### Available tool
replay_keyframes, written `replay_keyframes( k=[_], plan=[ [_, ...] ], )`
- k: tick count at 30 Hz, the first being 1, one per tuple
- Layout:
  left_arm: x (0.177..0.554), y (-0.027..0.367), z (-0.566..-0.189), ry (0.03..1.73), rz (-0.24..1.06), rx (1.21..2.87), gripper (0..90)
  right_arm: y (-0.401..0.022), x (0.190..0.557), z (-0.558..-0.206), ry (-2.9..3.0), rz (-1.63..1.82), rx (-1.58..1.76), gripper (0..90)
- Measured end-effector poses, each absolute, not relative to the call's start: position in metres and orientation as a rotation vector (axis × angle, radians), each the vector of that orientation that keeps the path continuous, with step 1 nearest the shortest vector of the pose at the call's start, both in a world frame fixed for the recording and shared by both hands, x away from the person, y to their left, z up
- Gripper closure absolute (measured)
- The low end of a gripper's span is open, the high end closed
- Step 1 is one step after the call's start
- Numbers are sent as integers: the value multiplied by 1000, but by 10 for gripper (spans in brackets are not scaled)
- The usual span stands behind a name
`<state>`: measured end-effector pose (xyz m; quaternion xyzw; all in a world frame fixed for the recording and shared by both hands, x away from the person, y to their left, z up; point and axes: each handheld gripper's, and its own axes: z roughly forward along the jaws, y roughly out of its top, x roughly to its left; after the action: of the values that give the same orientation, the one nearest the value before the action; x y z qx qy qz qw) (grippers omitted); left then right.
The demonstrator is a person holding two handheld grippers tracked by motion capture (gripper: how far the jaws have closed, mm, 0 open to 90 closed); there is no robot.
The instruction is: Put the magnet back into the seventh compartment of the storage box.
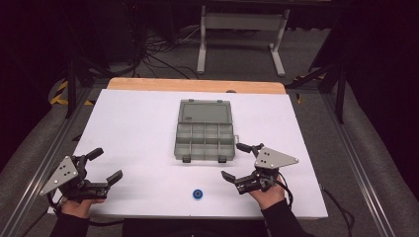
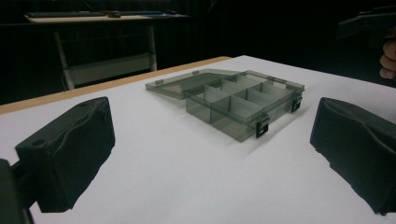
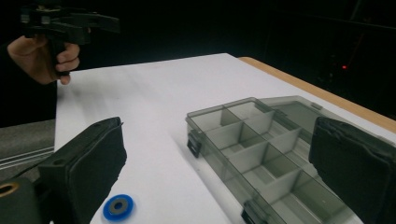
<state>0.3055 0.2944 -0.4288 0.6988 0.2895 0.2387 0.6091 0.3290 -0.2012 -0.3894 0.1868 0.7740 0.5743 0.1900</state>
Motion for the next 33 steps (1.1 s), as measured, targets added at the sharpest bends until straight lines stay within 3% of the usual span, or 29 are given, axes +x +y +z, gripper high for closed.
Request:
replay_keyframes(
  k=[13, 33],
  plan=[
    [307, 295, -429, 668, 546, 1615, 4, -171, 337, -382, 2236, 1645, 448, 30],
    [307, 295, -430, 669, 543, 1620, 4, -122, 339, -353, 2715, 1039, 392, 87]
  ],
)
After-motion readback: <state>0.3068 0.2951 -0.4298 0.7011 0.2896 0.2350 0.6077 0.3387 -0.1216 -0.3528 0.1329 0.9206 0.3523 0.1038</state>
